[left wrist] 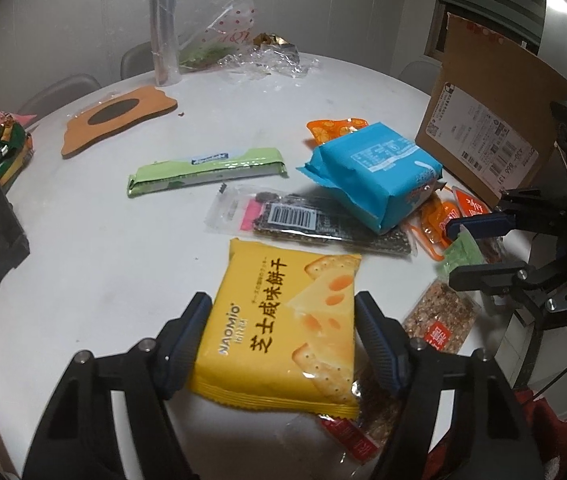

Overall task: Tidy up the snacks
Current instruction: 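Grasp the yellow cracker packet with left tool while right tool grasps green jelly cup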

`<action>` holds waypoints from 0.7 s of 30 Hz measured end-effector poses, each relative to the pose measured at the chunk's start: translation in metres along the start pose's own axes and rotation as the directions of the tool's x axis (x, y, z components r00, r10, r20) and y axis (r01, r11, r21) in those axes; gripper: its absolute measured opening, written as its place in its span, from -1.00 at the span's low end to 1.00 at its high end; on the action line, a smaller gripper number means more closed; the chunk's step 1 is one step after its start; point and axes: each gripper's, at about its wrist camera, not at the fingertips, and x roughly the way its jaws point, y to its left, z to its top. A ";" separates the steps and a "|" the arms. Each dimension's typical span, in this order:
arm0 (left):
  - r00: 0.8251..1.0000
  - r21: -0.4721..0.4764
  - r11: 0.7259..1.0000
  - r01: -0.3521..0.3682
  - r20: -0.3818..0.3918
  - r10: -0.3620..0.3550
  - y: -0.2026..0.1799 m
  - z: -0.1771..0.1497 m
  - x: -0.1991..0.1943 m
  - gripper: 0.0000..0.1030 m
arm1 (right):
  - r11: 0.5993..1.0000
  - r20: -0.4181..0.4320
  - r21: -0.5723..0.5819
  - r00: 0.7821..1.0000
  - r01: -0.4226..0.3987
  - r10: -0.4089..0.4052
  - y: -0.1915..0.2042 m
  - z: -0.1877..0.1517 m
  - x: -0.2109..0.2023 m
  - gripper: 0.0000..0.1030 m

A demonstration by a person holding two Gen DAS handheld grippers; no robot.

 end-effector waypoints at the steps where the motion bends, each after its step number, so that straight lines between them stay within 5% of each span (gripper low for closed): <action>1: 1.000 -0.002 1.000 -0.003 0.000 0.003 0.001 0.000 0.000 0.35 | 1.000 0.001 -0.002 1.000 0.001 -0.001 0.001 0.001 -0.001 -0.22; 21: 0.995 -0.016 0.999 -0.029 0.100 0.030 0.002 0.020 -0.042 0.35 | 0.997 0.098 -0.078 0.995 0.003 0.005 0.022 0.028 -0.039 -0.22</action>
